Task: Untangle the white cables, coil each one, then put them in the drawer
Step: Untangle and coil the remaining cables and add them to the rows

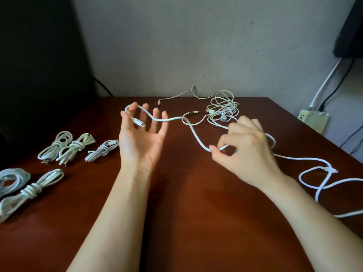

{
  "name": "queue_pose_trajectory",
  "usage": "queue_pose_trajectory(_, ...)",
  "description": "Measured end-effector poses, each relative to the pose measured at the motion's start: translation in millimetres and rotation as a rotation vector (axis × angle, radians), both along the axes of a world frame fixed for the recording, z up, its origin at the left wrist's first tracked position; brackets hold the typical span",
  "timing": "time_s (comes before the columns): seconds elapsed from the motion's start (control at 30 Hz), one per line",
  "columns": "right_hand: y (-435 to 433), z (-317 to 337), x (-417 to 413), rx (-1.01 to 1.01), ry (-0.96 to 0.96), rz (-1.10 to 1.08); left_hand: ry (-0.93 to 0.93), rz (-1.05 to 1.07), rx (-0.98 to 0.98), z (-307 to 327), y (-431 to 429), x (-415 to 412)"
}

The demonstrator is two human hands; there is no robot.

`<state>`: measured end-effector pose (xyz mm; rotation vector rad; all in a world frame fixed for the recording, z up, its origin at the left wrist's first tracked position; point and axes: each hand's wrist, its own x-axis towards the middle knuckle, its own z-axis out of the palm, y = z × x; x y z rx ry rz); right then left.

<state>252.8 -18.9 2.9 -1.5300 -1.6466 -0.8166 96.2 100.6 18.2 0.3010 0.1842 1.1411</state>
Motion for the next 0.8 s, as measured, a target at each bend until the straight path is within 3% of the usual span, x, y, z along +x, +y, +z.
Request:
queue_pose_trajectory(0.17, -1.0, -1.3, -15.6, -0.21, -0.052, 0.245, -0.078, 0.038, -0.145, 1.2, 5.3, -4.9)
queue_pose_trajectory(0.3, -7.2, -0.8, -26.6, -0.334, 0.081, 0.406, 0.01, 0.023, -0.134, -1.7, 8.0, -4.2)
queue_pose_trajectory(0.57, -17.2, 11.1, -25.7, -0.506, 0.592, 0.619, 0.344, 0.003, 0.222, -3.5, -3.3, 6.8)
queue_pose_trajectory(0.7, -17.7, 15.4, -24.5, -0.444, 0.717, 0.66, 0.67, -0.061, 0.533, -4.3, -19.3, 20.8)
queue_pose_trajectory(0.8, -15.6, 16.9, -23.2, -0.358, 0.763, 0.604, 0.727, -0.214, 0.661, -8.4, -27.7, 26.9)
